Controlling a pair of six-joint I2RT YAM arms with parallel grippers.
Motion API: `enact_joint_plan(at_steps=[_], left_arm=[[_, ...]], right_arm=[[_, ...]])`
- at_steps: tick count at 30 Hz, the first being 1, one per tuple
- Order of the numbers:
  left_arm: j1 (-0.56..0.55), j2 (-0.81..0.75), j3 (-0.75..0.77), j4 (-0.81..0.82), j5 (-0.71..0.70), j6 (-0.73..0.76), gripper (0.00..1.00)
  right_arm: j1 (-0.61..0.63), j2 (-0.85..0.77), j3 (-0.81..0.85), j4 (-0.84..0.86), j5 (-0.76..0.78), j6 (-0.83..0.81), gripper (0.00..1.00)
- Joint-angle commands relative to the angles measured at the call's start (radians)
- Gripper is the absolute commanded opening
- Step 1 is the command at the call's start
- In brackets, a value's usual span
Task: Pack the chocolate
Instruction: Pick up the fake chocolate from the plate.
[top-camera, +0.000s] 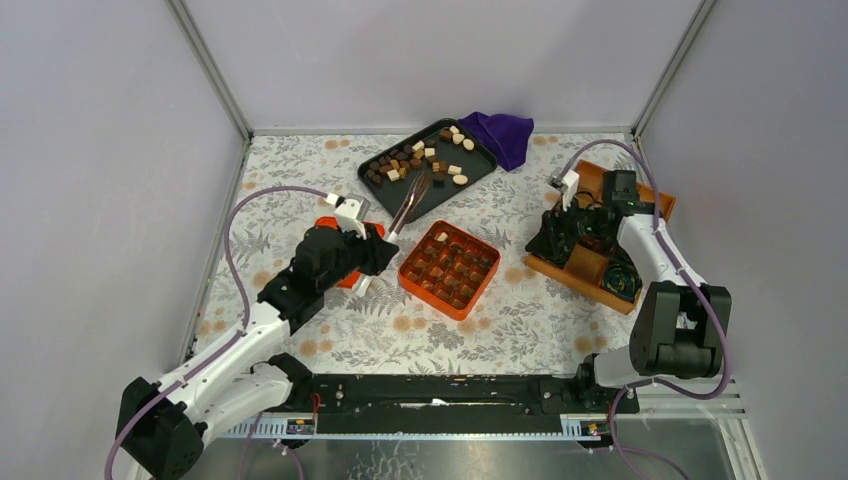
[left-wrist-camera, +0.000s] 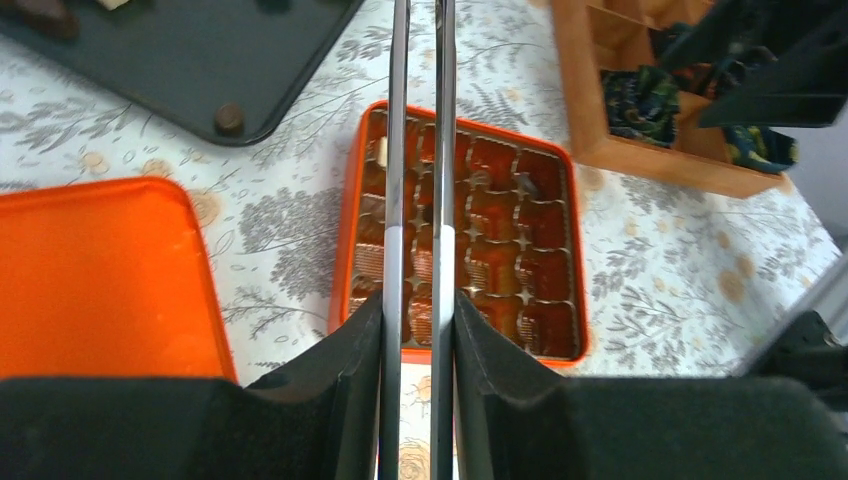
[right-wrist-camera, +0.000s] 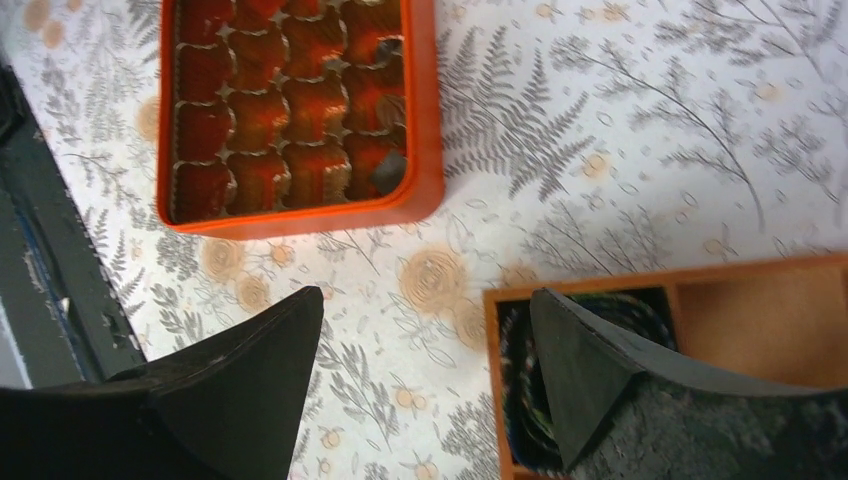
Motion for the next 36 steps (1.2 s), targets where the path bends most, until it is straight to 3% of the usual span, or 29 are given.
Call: enact_joint_plan(at_steps=[1,12,24,31,36], left_arm=[[0.011,0.011,-0.028,0.183,-0.108,-0.015,0.31],[0.027,0.177,0.197,0.109,-0.042,0.014,0.30],[0.038,0.238,0.234,0.062,0.000,0.013,0.30],[0.038,0.290,0.334,-0.141,0.039,-0.028,0.28],[0.039,0.294,0.389,-0.256,0.091,0.037,0.28]], right_arm=[[-0.080,-0.050,-0.011,-0.041,-0.009,-0.094,0.84],[-0.098,0.000,0.011,-0.086,-0.024,-0.141,0.83],[-0.108,-0.060,-0.030,-0.013,-0.016,-0.057,0.83],[-0.109,-0.044,-0.026,-0.003,-0.052,-0.005,0.83],[-0.109,-0.046,0.055,-0.166,0.063,-0.077,0.83]])
